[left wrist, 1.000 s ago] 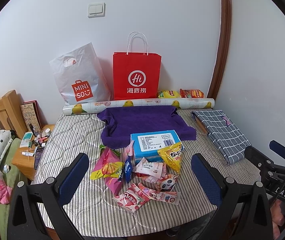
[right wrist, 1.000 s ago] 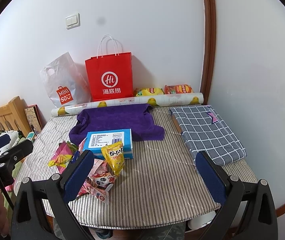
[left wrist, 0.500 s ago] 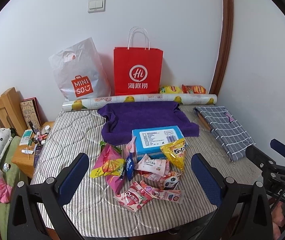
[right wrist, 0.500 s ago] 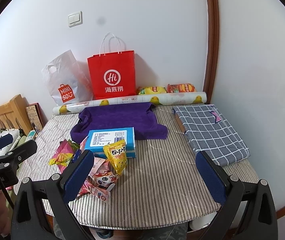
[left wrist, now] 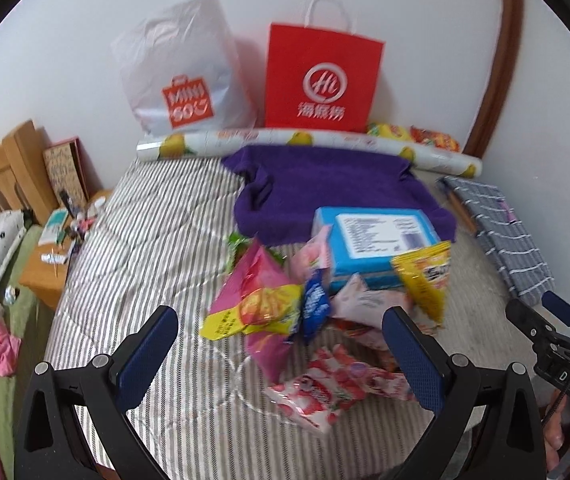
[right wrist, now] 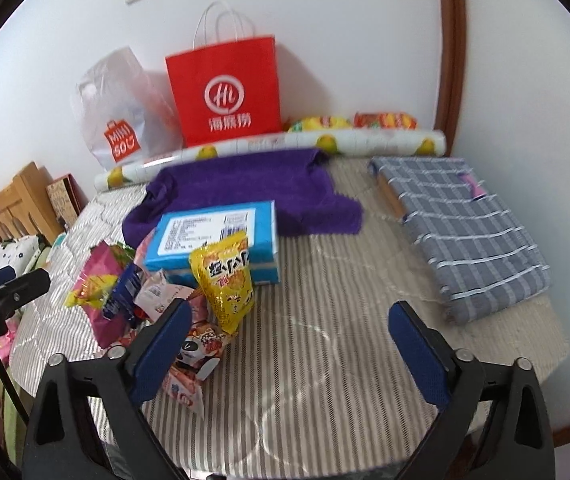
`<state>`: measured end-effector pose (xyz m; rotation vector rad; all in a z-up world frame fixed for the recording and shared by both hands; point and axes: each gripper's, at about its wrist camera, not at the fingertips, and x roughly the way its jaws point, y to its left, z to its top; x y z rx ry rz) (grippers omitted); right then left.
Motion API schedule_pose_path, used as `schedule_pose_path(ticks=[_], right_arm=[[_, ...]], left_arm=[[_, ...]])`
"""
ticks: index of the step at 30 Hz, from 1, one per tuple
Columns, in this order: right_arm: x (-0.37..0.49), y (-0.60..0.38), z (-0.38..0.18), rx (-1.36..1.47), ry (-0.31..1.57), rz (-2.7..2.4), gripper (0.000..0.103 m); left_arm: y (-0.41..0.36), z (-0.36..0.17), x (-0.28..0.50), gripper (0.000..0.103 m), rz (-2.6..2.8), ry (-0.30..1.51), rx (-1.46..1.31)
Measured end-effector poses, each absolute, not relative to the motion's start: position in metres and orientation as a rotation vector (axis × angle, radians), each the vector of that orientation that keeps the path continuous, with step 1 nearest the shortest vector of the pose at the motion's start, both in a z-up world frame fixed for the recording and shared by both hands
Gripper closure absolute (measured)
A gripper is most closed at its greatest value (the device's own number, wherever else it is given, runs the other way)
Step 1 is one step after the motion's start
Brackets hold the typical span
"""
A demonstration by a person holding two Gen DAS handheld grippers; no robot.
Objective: Organize snacks
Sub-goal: 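Grasp the yellow snack bag with the right tool while the left tool grasps the pink snack bag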
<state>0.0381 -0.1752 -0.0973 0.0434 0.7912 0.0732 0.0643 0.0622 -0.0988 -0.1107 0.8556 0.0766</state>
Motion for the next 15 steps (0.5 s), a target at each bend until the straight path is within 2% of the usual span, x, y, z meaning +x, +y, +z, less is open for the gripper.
schedule_pose_path(ticks=[6,11,15], right_arm=[[0.072,-0.156,-0.132,0.08,0.832,0.171,0.011],[0.098,-0.142,-0.155,0.096,0.886,0.203,0.022],[0.11,-0.135,-0.166,0.087,0.899,0.213,0.024]], left_arm=[[0.089,-0.122,0.078,0.001,0.097,0.9,-0.13],[0.111,-0.133,0.081,0.001,0.103,0.907,-0.173],[0.117,-0.141,0.085,0.001,0.105,0.927,-0.182]])
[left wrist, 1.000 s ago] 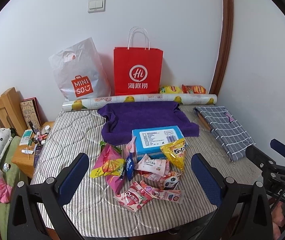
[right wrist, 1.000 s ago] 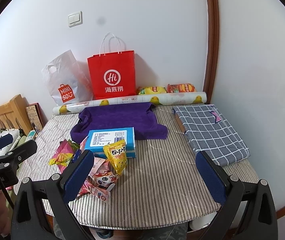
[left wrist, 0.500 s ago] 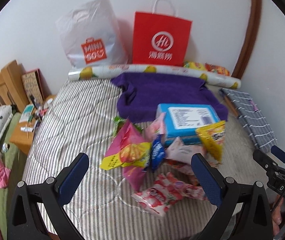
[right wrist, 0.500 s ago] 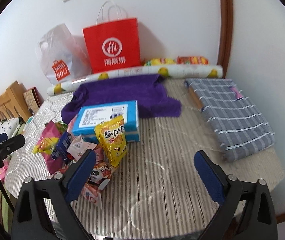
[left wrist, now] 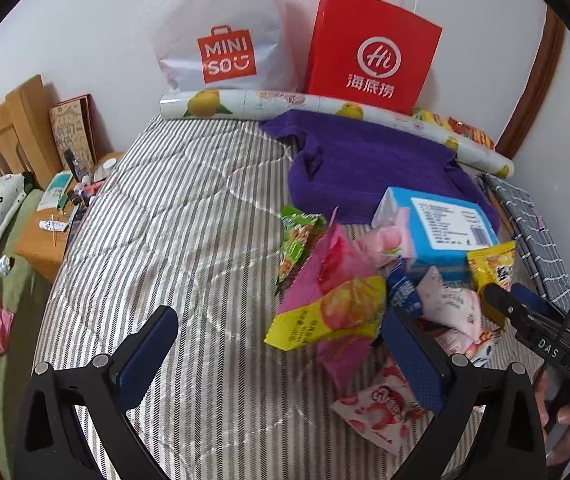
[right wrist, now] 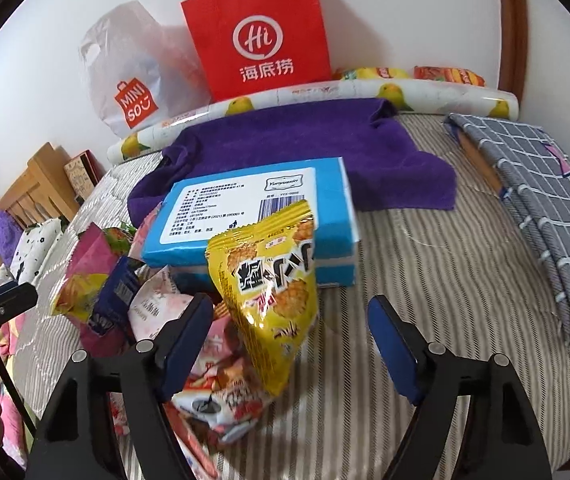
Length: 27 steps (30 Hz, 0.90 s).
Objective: Organize snacks
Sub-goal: 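Grasp the yellow snack bag with the right tool while the left tool grasps the pink snack bag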
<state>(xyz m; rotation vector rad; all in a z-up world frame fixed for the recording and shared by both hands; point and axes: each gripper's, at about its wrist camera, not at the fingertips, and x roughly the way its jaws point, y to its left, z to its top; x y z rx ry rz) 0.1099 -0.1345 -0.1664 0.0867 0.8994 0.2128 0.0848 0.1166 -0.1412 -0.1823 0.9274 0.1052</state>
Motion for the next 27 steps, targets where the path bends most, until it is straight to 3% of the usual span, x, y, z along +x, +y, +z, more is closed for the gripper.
schedule_pose_path(ticks=[6,7,17,23,27], right_arm=[[0.117,-0.133,-0.174,0.119,0.891,0.236,0.045],[0.116,-0.134,-0.172,0.127,0.89,0.249,0.052],[0.096,-0.162,-0.156,0.145,0.854,0.217,0.06],[0.084,-0.186,-0.156,0.139,0.846,0.166,0.06],[0.084,-0.195,-0.163,0.147,0.865,0.144,0.06]], left_arm=[[0.111,-0.149,0.088,0.001,0.024,0.934,-0.202],[0.109,-0.15,0.09,0.001,0.01,0.934,-0.202],[0.103,-0.171,0.112,0.001,0.0,0.975,-0.188],[0.093,-0.181,0.119,0.012,-0.037,0.994,-0.159],[0.092,-0.179,0.119,0.04,-0.086,0.991,-0.204]])
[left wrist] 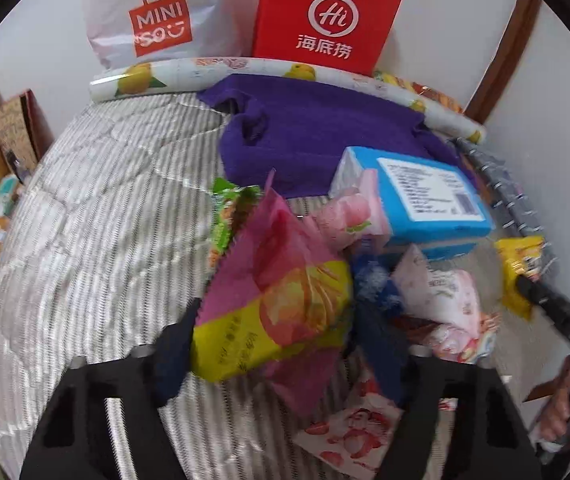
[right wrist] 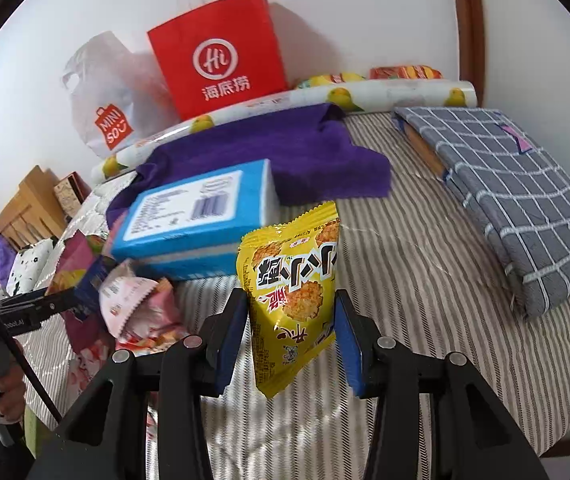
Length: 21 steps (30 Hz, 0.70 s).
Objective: Organize snacks
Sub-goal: 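Grasp the yellow snack bag with the right tool while the left tool grasps the pink snack bag, then carry both held snack bags up and over the purple towel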
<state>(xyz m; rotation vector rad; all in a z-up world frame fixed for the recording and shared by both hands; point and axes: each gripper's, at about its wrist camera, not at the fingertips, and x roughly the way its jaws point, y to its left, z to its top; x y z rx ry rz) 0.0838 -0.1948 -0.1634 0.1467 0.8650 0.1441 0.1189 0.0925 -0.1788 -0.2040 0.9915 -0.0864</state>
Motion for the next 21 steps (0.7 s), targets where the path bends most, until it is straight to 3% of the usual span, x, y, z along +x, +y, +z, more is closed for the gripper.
schedule_pose_path(ticks=[7,21], right_arm=[[0.086,-0.192,-0.173,0.144,0.884,0.153,0.061],[0.067,-0.182,-0.14,0.142,0.827,0.165,0.061]], left_arm=[[0.097,-0.171,0.108,0.052,-0.08,0.972,-0.212],[0.106,-0.128,0.079,0.057,-0.092,0.893,-0.244]])
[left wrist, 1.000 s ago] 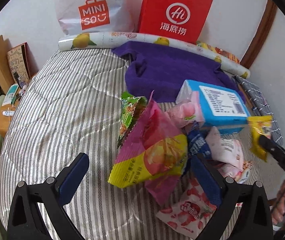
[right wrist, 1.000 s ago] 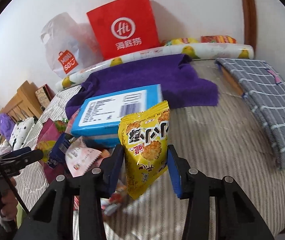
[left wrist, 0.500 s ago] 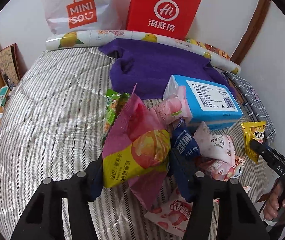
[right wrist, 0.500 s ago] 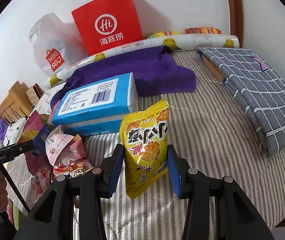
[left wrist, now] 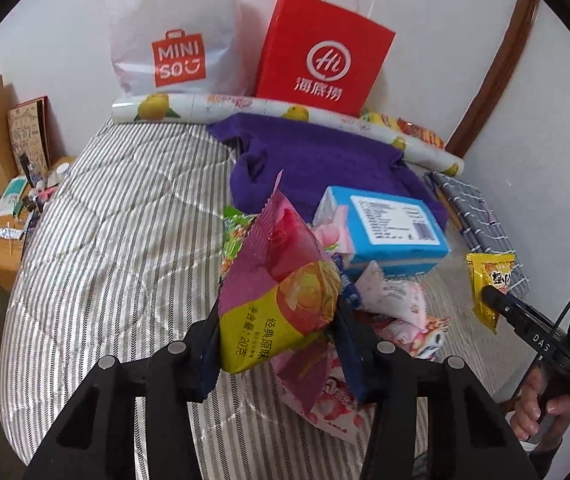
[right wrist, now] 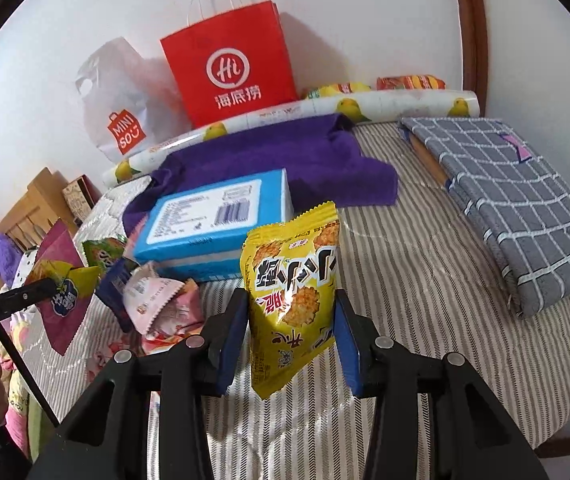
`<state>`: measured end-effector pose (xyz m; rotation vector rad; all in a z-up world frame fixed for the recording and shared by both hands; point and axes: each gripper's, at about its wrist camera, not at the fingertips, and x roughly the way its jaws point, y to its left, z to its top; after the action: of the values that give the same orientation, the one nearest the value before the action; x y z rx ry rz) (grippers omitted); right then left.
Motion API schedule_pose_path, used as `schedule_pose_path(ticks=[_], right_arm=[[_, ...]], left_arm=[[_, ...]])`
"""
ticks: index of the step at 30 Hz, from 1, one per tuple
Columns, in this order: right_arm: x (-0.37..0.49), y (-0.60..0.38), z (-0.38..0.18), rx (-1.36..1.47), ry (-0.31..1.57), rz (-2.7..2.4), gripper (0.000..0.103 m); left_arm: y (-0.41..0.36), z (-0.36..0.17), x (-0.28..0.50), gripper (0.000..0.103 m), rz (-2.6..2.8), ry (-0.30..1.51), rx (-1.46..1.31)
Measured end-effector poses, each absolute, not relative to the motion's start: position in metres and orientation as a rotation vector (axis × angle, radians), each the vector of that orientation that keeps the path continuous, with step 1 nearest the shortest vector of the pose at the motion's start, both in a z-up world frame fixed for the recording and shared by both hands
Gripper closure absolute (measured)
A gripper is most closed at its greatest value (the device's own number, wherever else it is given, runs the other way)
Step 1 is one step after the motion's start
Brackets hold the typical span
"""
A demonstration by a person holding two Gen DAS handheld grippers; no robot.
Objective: Organize snacks
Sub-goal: 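Carry both held snack bags up and over the purple towel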
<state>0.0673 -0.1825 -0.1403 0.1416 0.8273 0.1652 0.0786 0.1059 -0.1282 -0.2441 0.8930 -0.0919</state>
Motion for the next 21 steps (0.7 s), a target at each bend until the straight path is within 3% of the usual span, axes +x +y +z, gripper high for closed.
schedule_pose_path(ticks=[21], right_arm=[[0.104,-0.163,-0.073,0.113,0.744,0.168,0.061]], left_arm=[[0.061,-0.069,0.128,0.057,-0.246,0.849,-0.185]])
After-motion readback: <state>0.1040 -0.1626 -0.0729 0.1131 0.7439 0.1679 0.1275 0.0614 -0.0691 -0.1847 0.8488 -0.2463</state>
